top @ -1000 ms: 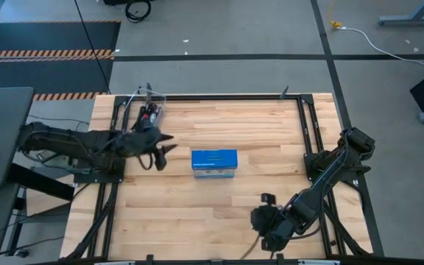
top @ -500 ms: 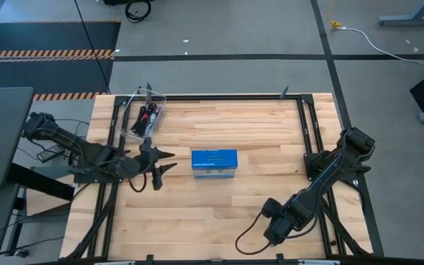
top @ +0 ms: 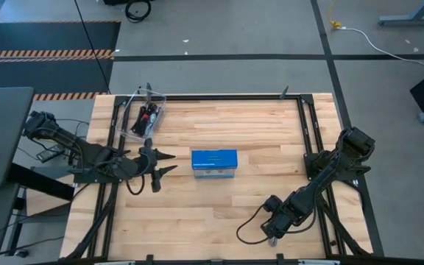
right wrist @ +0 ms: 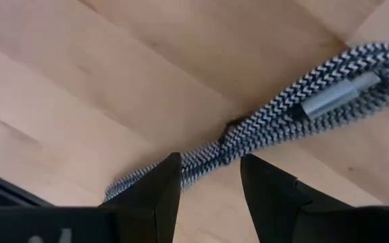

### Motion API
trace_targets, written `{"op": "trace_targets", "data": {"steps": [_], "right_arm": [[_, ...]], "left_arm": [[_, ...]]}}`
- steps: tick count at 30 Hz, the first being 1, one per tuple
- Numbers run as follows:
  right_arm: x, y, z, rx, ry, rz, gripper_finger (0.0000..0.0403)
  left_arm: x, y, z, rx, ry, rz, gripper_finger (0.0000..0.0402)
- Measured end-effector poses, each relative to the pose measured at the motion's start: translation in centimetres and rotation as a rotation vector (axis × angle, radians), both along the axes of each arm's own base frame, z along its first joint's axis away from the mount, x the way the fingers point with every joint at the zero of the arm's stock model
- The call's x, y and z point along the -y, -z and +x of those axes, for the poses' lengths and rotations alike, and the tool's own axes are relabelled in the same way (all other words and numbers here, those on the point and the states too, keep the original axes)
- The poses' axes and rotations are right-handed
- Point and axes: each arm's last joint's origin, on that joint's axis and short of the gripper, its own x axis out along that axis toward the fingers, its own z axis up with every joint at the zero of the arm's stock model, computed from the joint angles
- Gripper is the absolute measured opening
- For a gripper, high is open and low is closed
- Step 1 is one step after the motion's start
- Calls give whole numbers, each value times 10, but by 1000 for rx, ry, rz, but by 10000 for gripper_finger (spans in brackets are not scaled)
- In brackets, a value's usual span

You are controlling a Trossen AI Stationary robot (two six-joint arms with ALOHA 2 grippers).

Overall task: Pick and place USB-C Cables
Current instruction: Put the white charger cable into the transparent bin

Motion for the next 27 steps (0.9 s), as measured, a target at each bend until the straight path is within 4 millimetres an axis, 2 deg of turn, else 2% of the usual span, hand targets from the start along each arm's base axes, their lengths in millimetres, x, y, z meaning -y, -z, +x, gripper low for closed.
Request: {"op": "trace_targets", "data": {"steps": [6, 9, 12, 17, 23, 27], "right_arm": [[7, 9, -4, 31, 31, -56, 158], [8, 9, -5, 30, -9, -78, 142], [9, 10, -6, 30, -55, -90, 105], [10, 10, -6, 41, -117, -101, 22], [11, 8, -2, 157, -139, -219, 23], [8, -3, 10, 297, -208, -331, 21]], "left_arm": [[-1, 0, 0, -14, 6, 56, 167], [-1, 0, 0, -16, -3, 79, 167], [-1, 0, 0, -16, -7, 80, 167], [-1, 0, 0, -15, -7, 79, 167], [1, -2, 1, 19, 32, -7, 167], [6, -9, 3, 80, 134, -39, 167]]}}
